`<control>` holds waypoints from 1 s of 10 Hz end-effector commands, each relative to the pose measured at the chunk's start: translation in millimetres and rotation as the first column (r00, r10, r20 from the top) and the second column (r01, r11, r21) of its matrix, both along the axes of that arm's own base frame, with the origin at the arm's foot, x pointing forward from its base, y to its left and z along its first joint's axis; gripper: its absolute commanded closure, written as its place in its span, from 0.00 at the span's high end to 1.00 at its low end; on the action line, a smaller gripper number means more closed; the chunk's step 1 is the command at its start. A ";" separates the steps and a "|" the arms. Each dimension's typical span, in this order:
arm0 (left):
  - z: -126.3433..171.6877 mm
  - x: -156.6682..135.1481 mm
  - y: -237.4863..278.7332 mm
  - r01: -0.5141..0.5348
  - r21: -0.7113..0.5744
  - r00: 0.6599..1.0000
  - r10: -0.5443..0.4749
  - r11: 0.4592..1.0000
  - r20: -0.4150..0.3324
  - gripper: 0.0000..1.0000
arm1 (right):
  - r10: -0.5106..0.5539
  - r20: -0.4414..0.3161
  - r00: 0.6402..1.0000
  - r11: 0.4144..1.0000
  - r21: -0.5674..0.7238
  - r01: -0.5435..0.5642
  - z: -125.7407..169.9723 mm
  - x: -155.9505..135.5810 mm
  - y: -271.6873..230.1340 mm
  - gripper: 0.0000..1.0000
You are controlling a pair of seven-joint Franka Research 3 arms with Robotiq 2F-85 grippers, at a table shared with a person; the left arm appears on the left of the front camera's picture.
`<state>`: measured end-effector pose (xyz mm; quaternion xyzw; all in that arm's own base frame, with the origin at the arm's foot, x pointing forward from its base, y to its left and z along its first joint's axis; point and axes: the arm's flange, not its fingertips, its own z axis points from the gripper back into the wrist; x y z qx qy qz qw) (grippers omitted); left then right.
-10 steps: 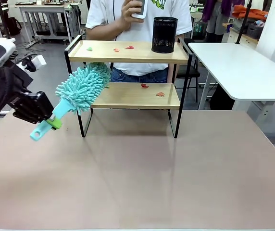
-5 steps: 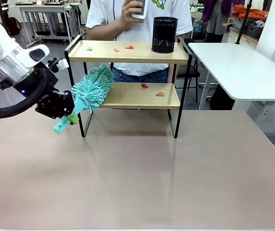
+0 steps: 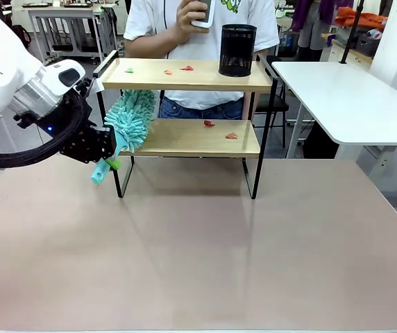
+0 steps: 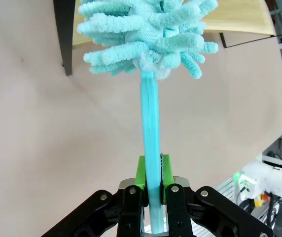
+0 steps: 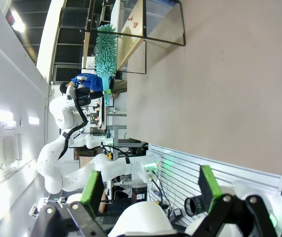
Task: Clean the shelf.
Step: Clean the specific tier of the Shelf with the Duster once objects are removed.
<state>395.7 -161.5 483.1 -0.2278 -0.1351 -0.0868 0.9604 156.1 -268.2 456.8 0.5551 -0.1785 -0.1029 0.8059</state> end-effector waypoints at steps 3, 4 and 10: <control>-10.3 17.0 -10.7 -0.025 0.041 0.998 0.027 0.999 -0.052 0.00 | 0.005 0.032 0.999 1.000 0.005 -0.005 1.5 0.6 -0.1 1.00; -13.5 22.5 -12.8 -0.030 0.048 0.997 0.033 0.998 -0.073 0.00 | 0.005 0.032 0.999 1.000 0.005 -0.005 1.5 0.6 -0.1 1.00; -7.1 35.1 -47.1 0.066 0.039 0.985 -0.059 0.997 -0.161 0.00 | 0.005 0.032 0.999 1.000 0.005 -0.005 1.5 0.6 -0.1 1.00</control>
